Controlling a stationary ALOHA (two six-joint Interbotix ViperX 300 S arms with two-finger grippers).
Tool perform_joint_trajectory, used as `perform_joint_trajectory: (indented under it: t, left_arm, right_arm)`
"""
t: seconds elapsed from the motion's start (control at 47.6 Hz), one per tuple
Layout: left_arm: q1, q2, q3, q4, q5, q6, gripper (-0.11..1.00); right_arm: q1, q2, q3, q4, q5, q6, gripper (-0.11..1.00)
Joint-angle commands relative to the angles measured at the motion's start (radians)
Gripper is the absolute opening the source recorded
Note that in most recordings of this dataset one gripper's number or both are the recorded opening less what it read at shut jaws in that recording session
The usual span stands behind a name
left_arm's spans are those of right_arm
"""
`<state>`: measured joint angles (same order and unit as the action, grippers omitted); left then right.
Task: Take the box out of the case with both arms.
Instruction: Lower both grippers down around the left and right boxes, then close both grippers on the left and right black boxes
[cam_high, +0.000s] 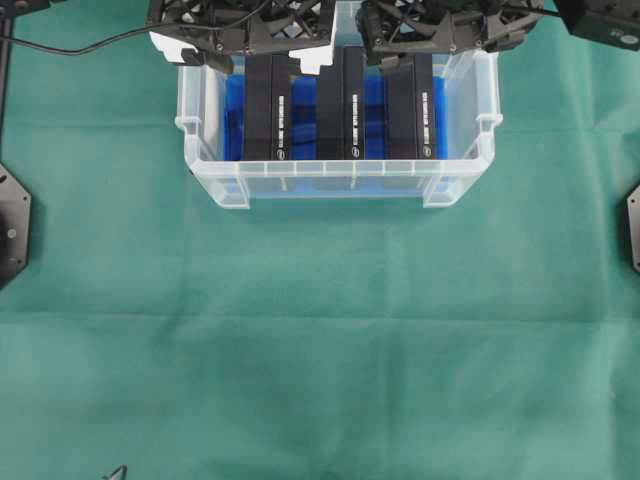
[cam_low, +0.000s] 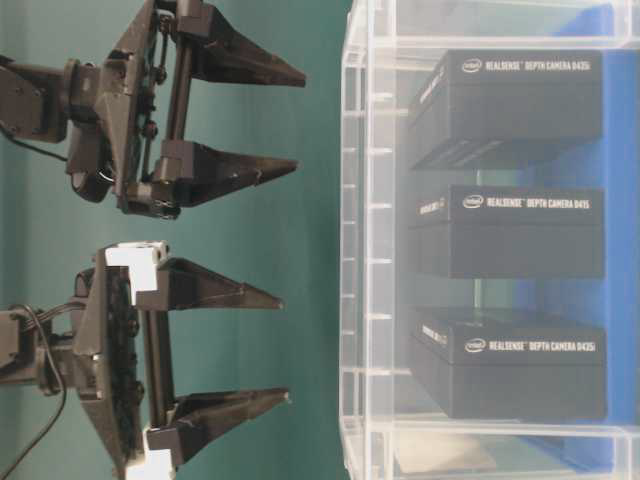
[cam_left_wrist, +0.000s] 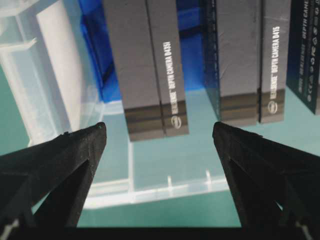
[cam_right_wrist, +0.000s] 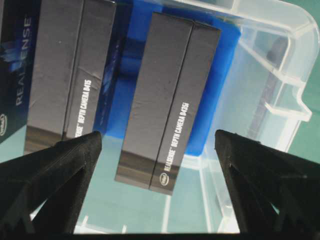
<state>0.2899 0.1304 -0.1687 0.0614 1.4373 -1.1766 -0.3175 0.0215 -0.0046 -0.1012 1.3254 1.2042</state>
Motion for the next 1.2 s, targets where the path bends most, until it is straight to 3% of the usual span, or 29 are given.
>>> perform_joint_trajectory:
  t: [0.0, 0.547, 1.177]
  left_arm:
    - [-0.002, -0.017, 0.006, 0.014, -0.023, -0.003, 0.91]
    - [0.003, -0.008, 0.202, 0.018, -0.201, -0.017, 0.91]
    - [0.032, 0.055, 0.250, 0.018, -0.301, -0.008, 0.91]
  right_arm:
    - [0.000, -0.008, -0.003, 0.002, -0.018, 0.005, 0.97]
    - [0.000, 0.014, 0.149, 0.002, -0.183, 0.041, 0.97]
    - [-0.003, 0.052, 0.210, 0.003, -0.261, 0.038, 0.97]
